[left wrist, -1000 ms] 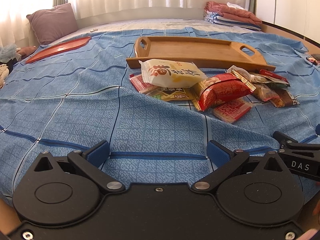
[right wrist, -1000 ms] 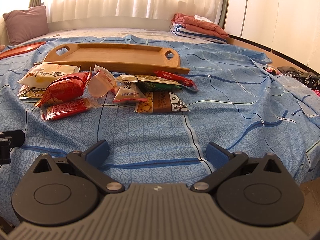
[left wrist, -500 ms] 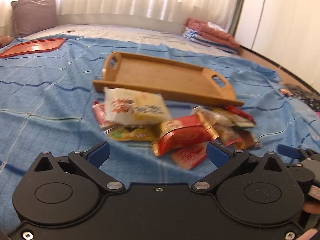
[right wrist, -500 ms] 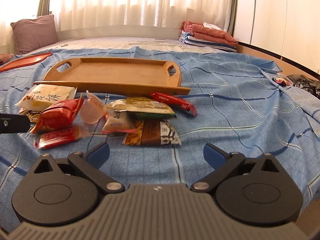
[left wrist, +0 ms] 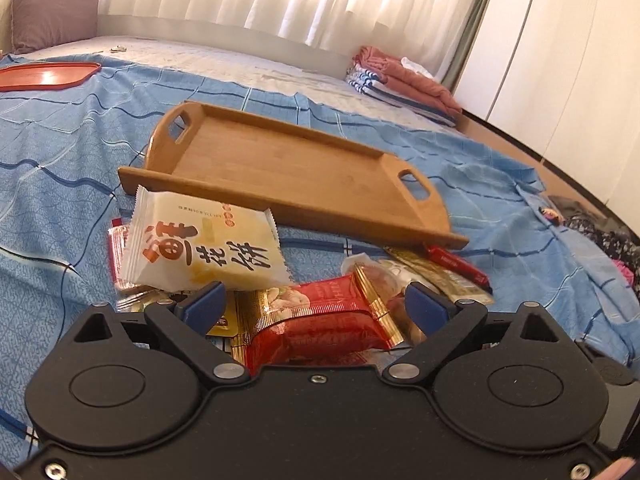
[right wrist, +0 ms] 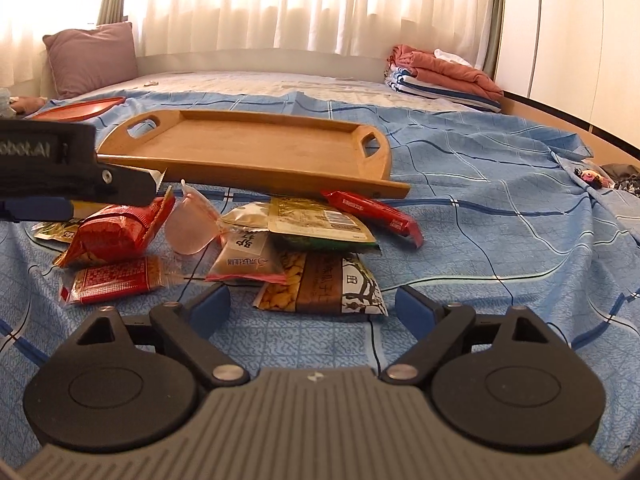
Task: Organize snacks
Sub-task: 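Grasp the red pastry packet with the left tool while the right tool grasps the peanut bar, then carry the red packet and peanut bar over the wooden tray with both tools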
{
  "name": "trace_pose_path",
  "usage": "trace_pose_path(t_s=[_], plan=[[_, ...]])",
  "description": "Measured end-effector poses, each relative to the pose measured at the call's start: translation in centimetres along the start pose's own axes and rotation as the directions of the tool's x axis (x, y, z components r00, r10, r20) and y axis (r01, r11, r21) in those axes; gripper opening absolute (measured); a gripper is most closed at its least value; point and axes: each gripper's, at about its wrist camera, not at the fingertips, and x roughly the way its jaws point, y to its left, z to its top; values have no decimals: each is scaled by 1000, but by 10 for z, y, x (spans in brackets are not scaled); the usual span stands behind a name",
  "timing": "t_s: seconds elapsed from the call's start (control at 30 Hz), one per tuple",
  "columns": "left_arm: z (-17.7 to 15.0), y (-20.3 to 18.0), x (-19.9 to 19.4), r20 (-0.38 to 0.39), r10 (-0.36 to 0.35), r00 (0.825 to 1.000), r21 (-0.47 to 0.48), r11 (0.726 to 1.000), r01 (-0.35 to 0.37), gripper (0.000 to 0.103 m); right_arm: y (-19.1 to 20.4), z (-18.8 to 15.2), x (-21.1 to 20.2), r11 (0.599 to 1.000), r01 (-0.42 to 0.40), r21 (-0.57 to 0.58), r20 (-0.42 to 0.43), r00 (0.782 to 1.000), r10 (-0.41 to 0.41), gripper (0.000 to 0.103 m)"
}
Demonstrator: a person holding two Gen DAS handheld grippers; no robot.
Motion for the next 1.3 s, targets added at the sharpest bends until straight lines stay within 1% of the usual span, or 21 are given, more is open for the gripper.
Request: trace_pose_path(t_s=[0.1, 0.17, 0.27, 0.33, 0.37, 0.47, 0.57, 0.63, 0.7, 0.87, 0.97, 1.03, 1.1, 1.17, 1.2, 1.23, 1.27, 1.3], plan=[[-6, 1, 15, -60, -12, 998, -17, 1000, 11, 96, 0, 2, 3, 1000, 5, 2, 0, 1000, -5, 94], [-9, -2, 18, -42, 1, 999, -1, 1000, -1, 97, 0, 2, 5, 1000, 7, 2, -1, 1000, -7, 94], [-7, -4, 22, -46, 4, 999, 1, 1000, -4, 97, -1, 3, 8, 1000, 4, 4, -1, 1000, -4, 93], [-6, -3, 22, -48, 1, 999, -23, 1000, -3, 90, -1, 3, 11, 1000, -5, 14, -12, 1000, 5, 93], [-6, -2, 21, -48, 8, 999, -27, 1000, -9, 81, -2, 3, 12, 1000, -8, 20, -16, 1000, 8, 93], [-7, -4, 15, -42, 19, 999, -4, 1000, -19, 75, -5, 2, 15, 999, -20, 41, -28, 999, 21, 93], [-11, -11, 6, -28, 50, 998, 54, 997, -49, 74, -5, 3, 14, 998, -42, 47, -35, 998, 44, 82], [-13, -15, 0, -17, 63, 998, 77, 995, -62, 73, -5, 4, 10, 996, -54, 66, -34, 998, 57, 70], [-13, -15, -7, -12, 60, 998, 76, 995, -59, 72, -3, 4, 5, 997, -54, 64, -30, 998, 56, 66], [-9, -10, -25, 10, 64, 998, 66, 996, -65, 72, -2, 3, -6, 994, -72, 80, -27, 997, 74, 63], [-6, -10, -37, 57, 97, 994, 97, 990, -102, 72, -3, 2, -16, 993, -72, 93, -20, 997, 74, 62], [-4, -10, -44, 81, 104, 991, 115, 987, -113, 72, -3, 2, -24, 992, -78, 102, -8, 997, 79, 62], [-2, -9, -49, 89, 105, 991, 112, 987, -114, 72, -3, 2, -31, 991, -81, 107, 0, 997, 82, 61], [1, -7, -52, 93, 114, 989, 106, 987, -124, 72, -3, 4, -37, 990, -87, 108, 11, 996, 86, 58], [3, -6, -53, 94, 123, 988, 107, 985, -133, 72, -3, 6, -40, 990, -91, 111, 15, 996, 90, 56], [6, -4, -53, 95, 131, 987, 110, 984, -141, 72, -4, 8, -42, 989, -98, 113, 13, 995, 97, 48], [8, -3, -54, 97, 137, 986, 112, 983, -148, 72, -4, 11, -43, 987, -108, 118, 5, 994, 108, 35], [11, -1, -54, 100, 142, 985, 114, 981, -154, 72, -5, 13, -43, 986, -105, 126, -6, 994, 107, 18]])
